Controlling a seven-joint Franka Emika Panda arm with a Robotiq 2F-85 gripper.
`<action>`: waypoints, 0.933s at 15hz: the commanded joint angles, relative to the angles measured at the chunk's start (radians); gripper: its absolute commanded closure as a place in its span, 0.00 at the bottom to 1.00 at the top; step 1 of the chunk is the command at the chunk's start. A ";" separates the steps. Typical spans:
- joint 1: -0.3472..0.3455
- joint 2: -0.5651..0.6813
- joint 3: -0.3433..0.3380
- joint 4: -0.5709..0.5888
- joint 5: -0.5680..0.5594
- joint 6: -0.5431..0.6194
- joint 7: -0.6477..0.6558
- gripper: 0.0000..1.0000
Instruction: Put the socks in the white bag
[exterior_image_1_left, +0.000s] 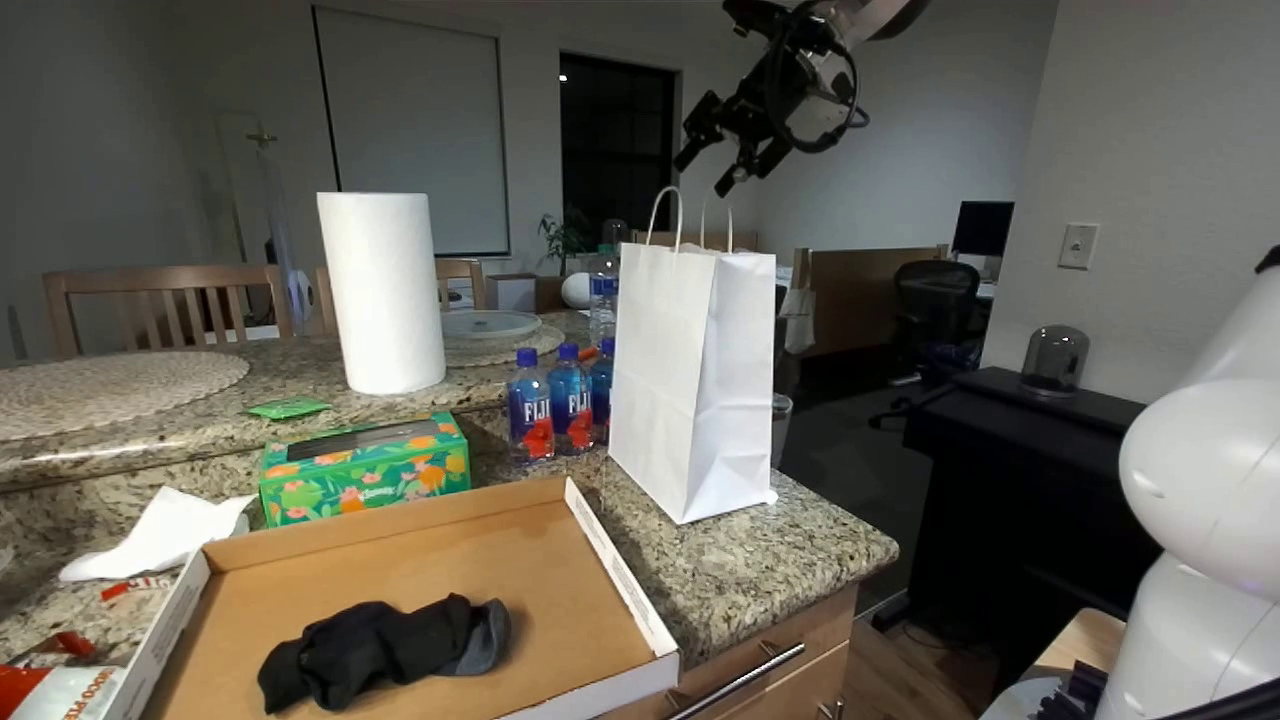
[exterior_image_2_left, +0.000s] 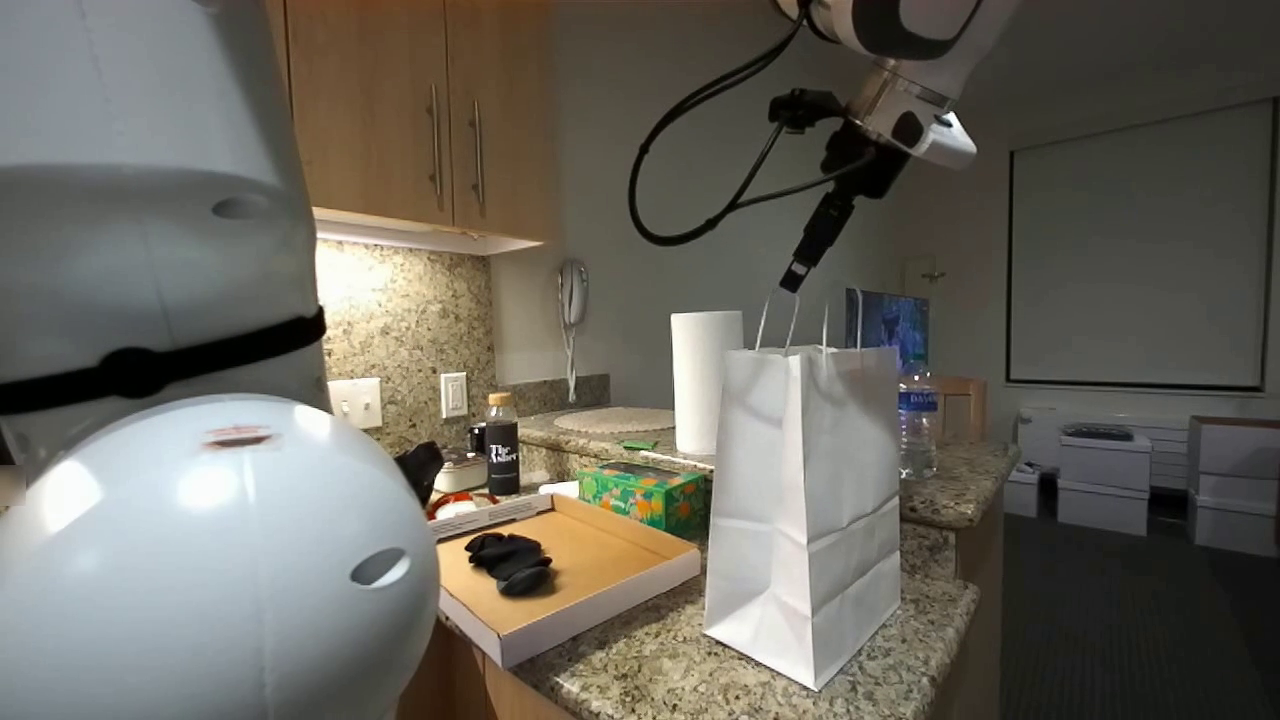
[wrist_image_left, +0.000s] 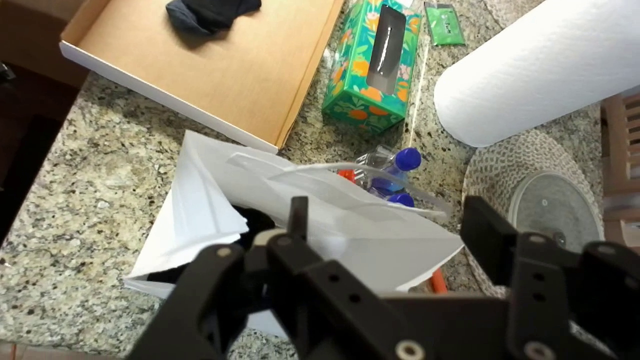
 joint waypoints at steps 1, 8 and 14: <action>0.015 -0.038 0.022 0.041 -0.064 0.006 0.010 0.00; 0.126 -0.070 0.157 0.179 -0.298 -0.053 -0.016 0.00; 0.260 0.027 0.325 0.172 -0.456 0.010 -0.025 0.00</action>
